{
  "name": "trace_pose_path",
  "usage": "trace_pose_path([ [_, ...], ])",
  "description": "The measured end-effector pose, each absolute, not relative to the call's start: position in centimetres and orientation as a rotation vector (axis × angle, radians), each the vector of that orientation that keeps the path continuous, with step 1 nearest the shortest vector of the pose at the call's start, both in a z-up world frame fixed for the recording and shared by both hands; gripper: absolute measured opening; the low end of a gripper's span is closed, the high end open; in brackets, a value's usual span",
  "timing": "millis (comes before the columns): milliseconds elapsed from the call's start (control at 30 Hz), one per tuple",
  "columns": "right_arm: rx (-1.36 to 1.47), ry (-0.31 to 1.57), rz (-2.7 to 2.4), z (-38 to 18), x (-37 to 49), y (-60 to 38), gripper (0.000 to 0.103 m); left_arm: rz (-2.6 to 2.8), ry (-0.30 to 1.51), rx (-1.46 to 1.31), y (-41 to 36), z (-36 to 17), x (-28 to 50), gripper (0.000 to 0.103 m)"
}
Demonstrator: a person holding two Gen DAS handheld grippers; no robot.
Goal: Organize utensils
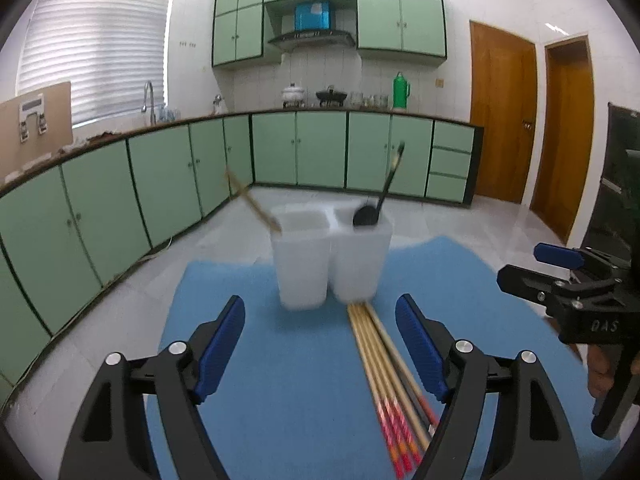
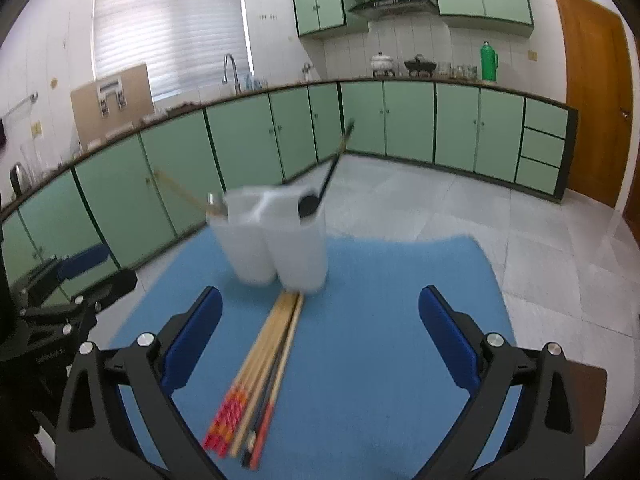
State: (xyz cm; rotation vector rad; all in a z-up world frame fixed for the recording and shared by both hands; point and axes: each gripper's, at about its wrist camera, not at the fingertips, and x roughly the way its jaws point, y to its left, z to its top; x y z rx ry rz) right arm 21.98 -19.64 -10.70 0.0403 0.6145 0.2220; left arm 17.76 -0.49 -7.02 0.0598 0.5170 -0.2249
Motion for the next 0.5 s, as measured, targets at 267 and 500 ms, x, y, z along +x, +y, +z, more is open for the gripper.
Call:
trace_pose_path([
  [267,0.045,0.739,0.209,-16.6,18.7,-18.7,0.096,-0.180,0.652,0.071,0.1,-12.7,15.5,0.077],
  [500,0.044,0.801,0.207,-19.3,16.9,-18.2,0.095,-0.151,0.732,0.089,0.8,-15.3,14.4,0.077],
])
